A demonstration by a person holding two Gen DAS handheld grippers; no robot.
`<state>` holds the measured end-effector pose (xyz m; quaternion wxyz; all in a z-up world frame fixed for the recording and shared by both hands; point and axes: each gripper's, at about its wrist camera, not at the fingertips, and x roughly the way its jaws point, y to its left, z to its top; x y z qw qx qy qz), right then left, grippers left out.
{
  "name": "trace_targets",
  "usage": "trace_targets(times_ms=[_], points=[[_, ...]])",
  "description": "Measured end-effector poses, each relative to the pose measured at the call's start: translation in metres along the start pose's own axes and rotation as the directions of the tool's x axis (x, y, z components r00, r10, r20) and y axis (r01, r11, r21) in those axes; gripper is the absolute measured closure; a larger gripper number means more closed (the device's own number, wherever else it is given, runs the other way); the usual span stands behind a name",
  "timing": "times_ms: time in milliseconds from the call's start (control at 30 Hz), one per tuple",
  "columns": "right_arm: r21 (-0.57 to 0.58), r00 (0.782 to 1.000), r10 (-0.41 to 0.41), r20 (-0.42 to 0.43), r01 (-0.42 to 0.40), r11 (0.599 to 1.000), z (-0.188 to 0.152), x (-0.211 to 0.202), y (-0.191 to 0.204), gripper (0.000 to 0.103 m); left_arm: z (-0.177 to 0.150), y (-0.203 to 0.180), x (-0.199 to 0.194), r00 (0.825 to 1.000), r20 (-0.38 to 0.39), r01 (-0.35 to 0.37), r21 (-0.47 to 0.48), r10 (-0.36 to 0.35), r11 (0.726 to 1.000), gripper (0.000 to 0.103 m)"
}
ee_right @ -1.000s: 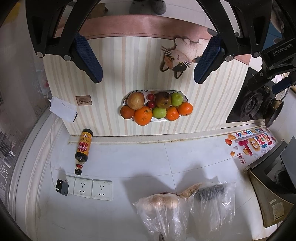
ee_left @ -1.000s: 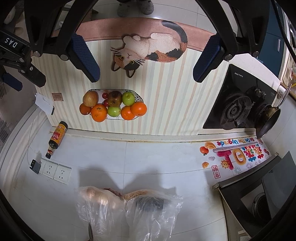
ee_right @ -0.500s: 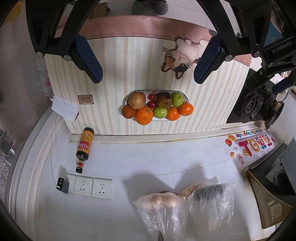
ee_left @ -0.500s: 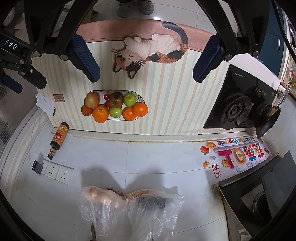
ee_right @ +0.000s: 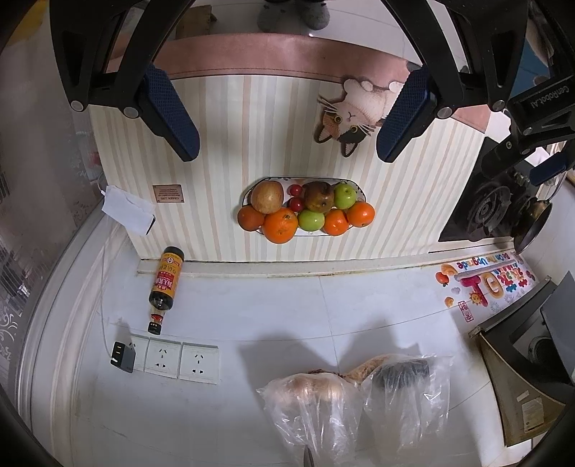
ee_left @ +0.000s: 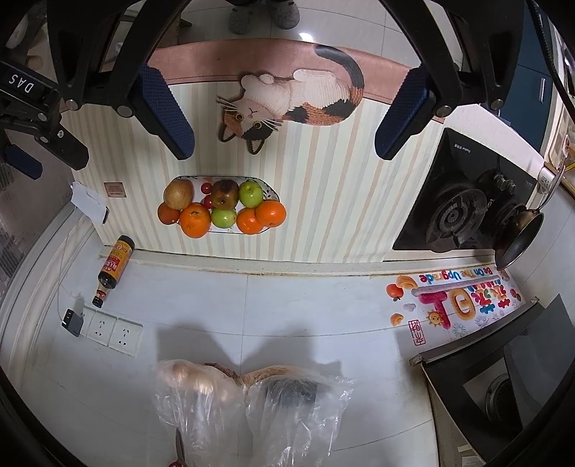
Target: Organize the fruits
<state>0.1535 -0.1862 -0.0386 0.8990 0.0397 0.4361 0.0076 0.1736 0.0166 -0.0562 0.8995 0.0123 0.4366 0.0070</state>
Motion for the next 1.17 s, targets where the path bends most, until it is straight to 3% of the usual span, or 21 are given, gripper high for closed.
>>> trace_targets(times_ms=[1167], points=[[-0.012,1.000,0.002,0.015,-0.002,1.000,-0.005,-0.018,-0.002,0.002,-0.008,0.001,-0.017,1.000,0.012,-0.005,-0.011,0.005,1.000,0.000]])
